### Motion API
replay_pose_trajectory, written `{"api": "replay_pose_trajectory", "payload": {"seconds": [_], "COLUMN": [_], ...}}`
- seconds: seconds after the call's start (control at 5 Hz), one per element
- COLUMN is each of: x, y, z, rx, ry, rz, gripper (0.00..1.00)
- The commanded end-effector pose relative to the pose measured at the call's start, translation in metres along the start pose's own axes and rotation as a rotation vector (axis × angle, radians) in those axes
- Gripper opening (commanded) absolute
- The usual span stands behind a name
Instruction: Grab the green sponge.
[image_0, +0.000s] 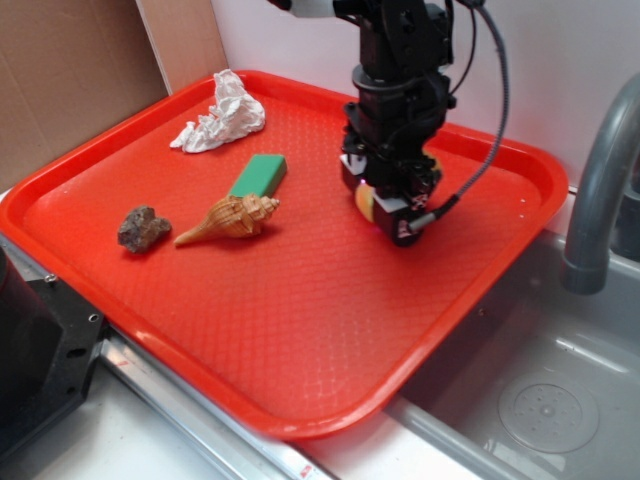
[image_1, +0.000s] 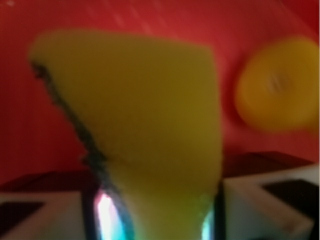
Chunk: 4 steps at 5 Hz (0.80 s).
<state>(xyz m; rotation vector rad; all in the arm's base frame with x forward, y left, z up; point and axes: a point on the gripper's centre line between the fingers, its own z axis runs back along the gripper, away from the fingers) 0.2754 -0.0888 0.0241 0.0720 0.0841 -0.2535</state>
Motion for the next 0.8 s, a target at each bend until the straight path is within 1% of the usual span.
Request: {"api": "replay_pose_trajectory", "payload": {"seconds": [0.0,0.2,0.4,0.6], "x": [-0.094,-0.142,-0.172,-0.171], "y": [0.035,0.055,0.070,0.073], "z": [0.106,0.148,0.156,0.158], "rx": [-0.034,-0.020,-0.076,-0.073], "ry": [-0.099,-0.057,-0.073,-0.095], "rz": [0.332,0.528,0.596,0.606], "gripper": [0.00,0.00,0.00,0.00]}}
